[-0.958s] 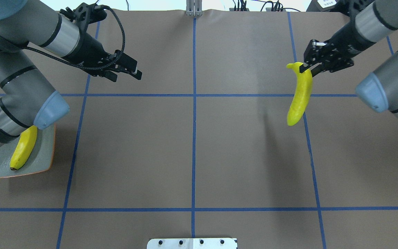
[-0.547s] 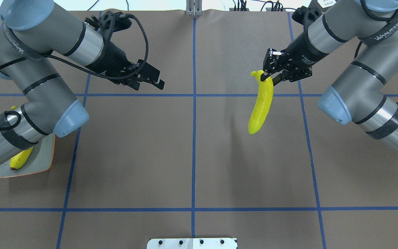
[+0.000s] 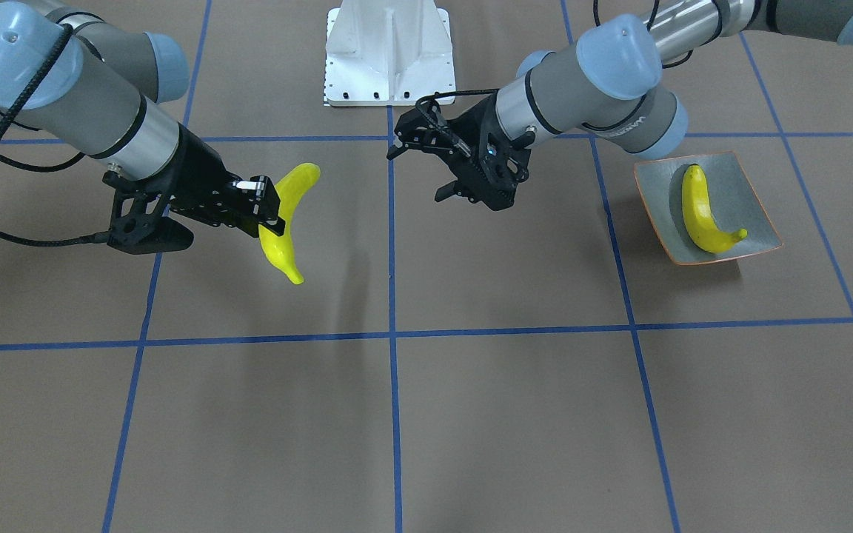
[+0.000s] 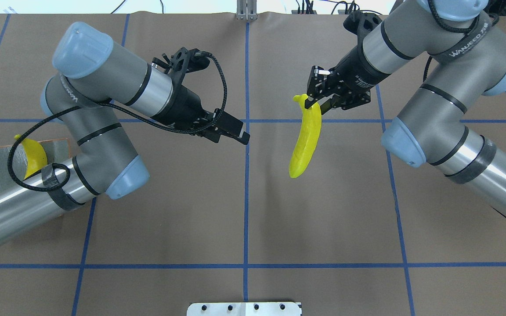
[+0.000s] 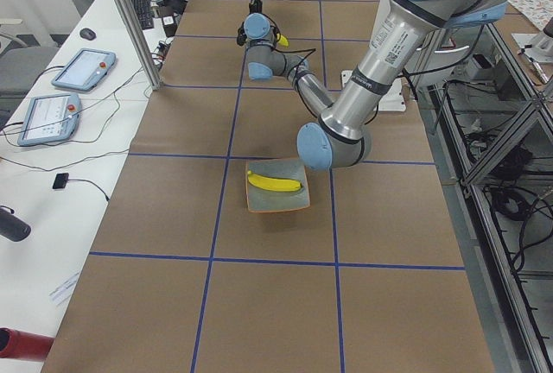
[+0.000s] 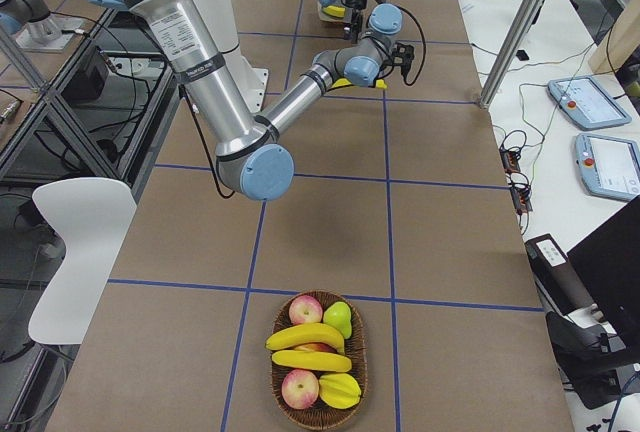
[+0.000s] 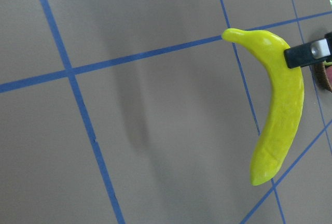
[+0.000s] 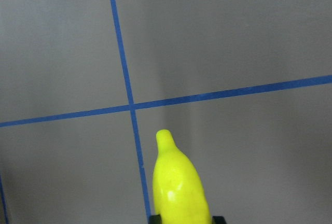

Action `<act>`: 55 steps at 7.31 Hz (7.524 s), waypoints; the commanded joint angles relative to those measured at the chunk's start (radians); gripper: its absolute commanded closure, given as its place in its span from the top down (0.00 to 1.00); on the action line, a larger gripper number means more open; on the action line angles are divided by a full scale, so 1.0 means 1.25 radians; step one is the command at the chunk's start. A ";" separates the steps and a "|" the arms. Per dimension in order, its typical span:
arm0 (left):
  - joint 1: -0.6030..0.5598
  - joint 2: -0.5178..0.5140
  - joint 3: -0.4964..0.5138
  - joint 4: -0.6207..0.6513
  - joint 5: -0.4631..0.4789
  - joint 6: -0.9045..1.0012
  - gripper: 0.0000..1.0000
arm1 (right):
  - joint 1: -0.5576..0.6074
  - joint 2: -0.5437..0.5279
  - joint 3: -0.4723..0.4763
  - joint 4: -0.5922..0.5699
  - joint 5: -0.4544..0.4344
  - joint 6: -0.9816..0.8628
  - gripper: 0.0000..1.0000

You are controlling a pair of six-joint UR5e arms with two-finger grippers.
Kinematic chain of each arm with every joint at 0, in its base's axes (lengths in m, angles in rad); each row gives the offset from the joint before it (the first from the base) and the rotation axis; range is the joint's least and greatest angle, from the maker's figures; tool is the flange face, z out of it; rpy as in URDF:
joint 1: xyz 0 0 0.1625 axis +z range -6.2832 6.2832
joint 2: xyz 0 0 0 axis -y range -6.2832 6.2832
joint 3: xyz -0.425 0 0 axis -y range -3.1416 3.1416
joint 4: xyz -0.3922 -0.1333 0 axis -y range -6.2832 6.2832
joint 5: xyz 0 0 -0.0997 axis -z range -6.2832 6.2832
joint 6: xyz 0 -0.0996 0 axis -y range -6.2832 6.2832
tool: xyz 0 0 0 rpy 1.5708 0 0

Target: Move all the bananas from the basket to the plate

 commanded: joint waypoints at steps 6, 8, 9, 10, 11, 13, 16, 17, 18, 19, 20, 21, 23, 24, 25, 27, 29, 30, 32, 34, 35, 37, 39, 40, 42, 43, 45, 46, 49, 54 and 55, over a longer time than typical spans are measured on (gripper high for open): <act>0.082 -0.049 0.028 -0.048 0.090 -0.014 1.00 | -0.067 0.076 0.002 0.000 -0.043 0.053 0.00; 0.082 -0.052 0.028 -0.048 0.090 -0.014 0.87 | -0.069 0.077 0.013 0.000 -0.042 0.057 0.00; 0.082 -0.052 0.028 -0.048 0.090 -0.015 0.38 | -0.070 0.076 0.013 0.000 -0.042 0.057 0.00; 0.082 -0.051 0.028 -0.048 0.090 -0.014 0.00 | -0.070 0.076 0.013 0.000 -0.042 0.057 0.00; 0.083 -0.052 0.027 -0.048 0.090 -0.016 0.00 | -0.070 0.075 0.013 0.000 -0.040 0.054 0.00; 0.083 -0.051 0.024 -0.048 0.091 -0.076 0.00 | -0.069 0.071 0.017 0.001 -0.040 0.044 0.99; 0.070 -0.031 0.022 -0.046 0.086 -0.090 0.00 | -0.047 0.023 0.074 0.001 -0.042 0.055 1.00; 0.044 0.025 0.020 -0.046 0.079 -0.080 0.00 | -0.031 -0.028 0.095 0.001 -0.045 0.049 1.00; -0.006 0.069 0.023 -0.037 0.012 -0.050 0.00 | -0.018 -0.055 0.096 0.001 -0.060 0.047 1.00; -0.085 0.105 0.028 -0.021 -0.078 -0.035 0.00 | -0.019 -0.068 0.096 0.001 -0.109 0.047 1.00; -0.125 0.149 0.022 -0.019 -0.100 -0.028 0.00 | -0.019 -0.071 0.096 0.000 -0.135 0.048 1.00; -0.129 0.160 0.020 -0.017 -0.100 -0.018 0.00 | -0.019 -0.080 0.098 0.000 -0.143 0.049 1.00; -0.152 0.194 0.020 0.017 -0.094 0.005 0.00 | -0.019 -0.089 0.090 0.000 -0.177 0.048 1.00; -0.187 0.196 0.020 0.033 -0.089 0.062 0.00 | -0.019 -0.089 0.088 0.000 -0.178 0.048 1.00; -0.216 0.207 0.022 0.036 -0.070 0.108 0.00 | -0.024 -0.092 0.088 0.000 -0.192 0.048 1.00; -0.219 0.234 0.019 0.064 0.058 0.225 0.00 | -0.052 -0.092 0.089 0.000 -0.239 0.052 1.00; -0.213 0.271 -0.005 0.129 0.137 0.283 0.00 | -0.059 -0.092 0.089 0.000 -0.258 0.052 1.00; -0.217 0.288 -0.013 0.168 0.160 0.346 0.00 | -0.059 -0.092 0.088 0.000 -0.261 0.050 1.00; -0.230 0.288 -0.097 0.409 0.222 0.457 0.00 | -0.066 -0.090 0.090 0.000 -0.267 0.053 1.00; -0.221 0.291 -0.218 0.711 0.332 0.615 0.00 | -0.067 -0.089 0.090 0.000 -0.269 0.054 1.00; -0.208 0.289 -0.246 0.810 0.384 0.635 0.00 | -0.069 -0.086 0.090 0.000 -0.269 0.055 1.00; -0.103 0.302 -0.247 0.951 0.471 0.590 0.00 | -0.069 -0.085 0.090 0.000 -0.269 0.055 1.00; -0.061 0.300 -0.291 1.092 0.477 0.558 0.00 | -0.070 -0.083 0.090 0.000 -0.269 0.055 1.00; -0.041 0.300 -0.311 1.137 0.478 0.556 0.00 | -0.070 -0.081 0.092 0.000 -0.269 0.057 1.00; 0.037 0.318 -0.311 1.155 0.497 0.511 0.00 | -0.071 -0.083 0.090 0.000 -0.269 0.057 1.00; 0.064 0.324 -0.311 1.155 0.525 0.497 0.00 | -0.071 -0.083 0.089 0.000 -0.269 0.055 1.00; 0.082 0.348 -0.311 1.155 0.532 0.495 0.00 | -0.071 -0.084 0.088 0.000 -0.269 0.055 1.00; 0.084 0.350 -0.311 1.155 0.532 0.494 0.00 | -0.072 -0.084 0.089 0.000 -0.269 0.055 1.00; 0.094 0.348 -0.302 1.155 0.531 0.497 0.04 | -0.072 -0.084 0.089 0.000 -0.269 0.055 1.00; 0.093 0.340 -0.310 1.150 0.527 0.506 0.99 | -0.072 -0.083 0.094 0.000 -0.269 0.058 1.00; 0.083 0.326 -0.332 1.150 0.518 0.532 0.99 | -0.072 -0.083 0.094 0.000 -0.269 0.058 1.00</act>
